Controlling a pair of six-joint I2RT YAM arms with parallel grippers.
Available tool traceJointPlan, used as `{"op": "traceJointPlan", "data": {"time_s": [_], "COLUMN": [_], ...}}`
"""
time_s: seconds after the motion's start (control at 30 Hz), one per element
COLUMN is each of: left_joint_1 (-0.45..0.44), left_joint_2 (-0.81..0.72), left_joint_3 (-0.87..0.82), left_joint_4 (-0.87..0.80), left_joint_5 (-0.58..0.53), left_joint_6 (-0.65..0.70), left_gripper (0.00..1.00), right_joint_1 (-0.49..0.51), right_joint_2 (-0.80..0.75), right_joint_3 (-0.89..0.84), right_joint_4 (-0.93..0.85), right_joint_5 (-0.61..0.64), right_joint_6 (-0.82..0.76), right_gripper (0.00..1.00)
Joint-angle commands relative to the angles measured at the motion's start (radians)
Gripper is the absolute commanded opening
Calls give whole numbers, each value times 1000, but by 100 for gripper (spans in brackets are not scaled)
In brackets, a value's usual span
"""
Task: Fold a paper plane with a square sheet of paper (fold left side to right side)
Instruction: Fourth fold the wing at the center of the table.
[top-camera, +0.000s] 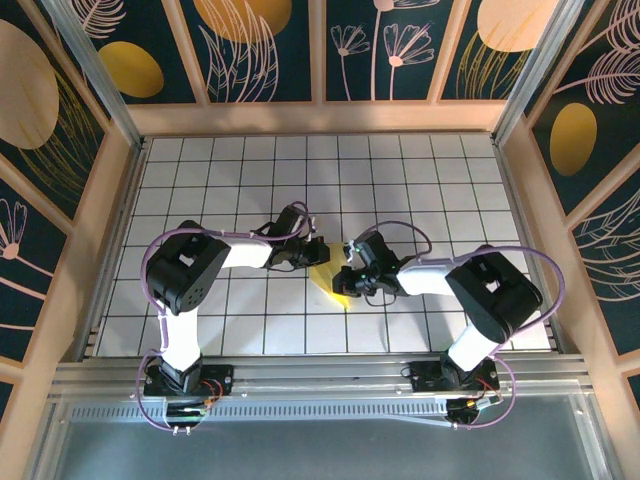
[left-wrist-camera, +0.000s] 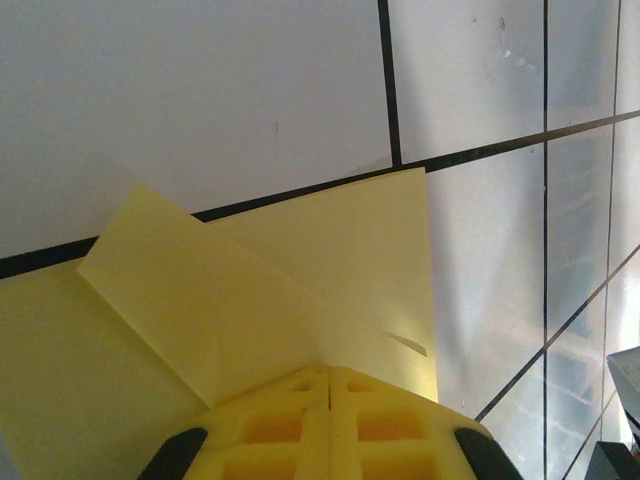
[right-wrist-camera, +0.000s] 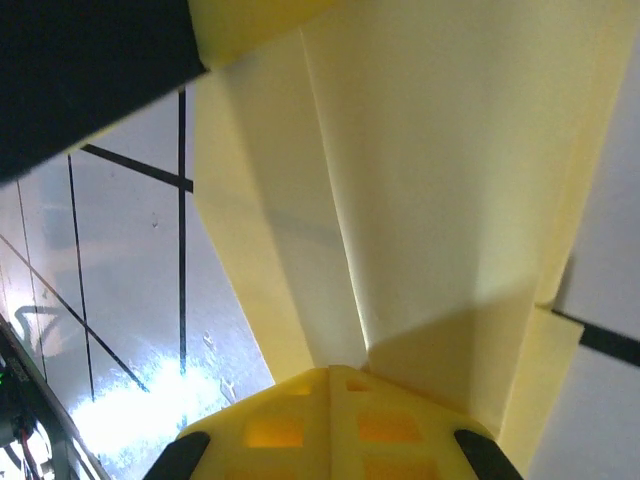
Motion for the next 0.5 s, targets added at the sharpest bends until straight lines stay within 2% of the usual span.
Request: {"op": "traceJointPlan", "data": {"time_s": [0.0,0.47], "left_joint_1": [2,1], "left_joint_2": [63,62], "left_joint_3": [-16,-8], "left_joint_4": [-100,-116], "left_joint_5": [-116,-128], "left_joint_6": [-7,0], "left_gripper": [0,0], "right_joint_1": [18,24], "right_joint_2": [-28,-89], "right_joint_3": [-51,-140], "right_joint_4": [-69,-42], "right_joint_5": [0,-10], "right_joint_6": [24,63], "right_gripper": [0,0]}}
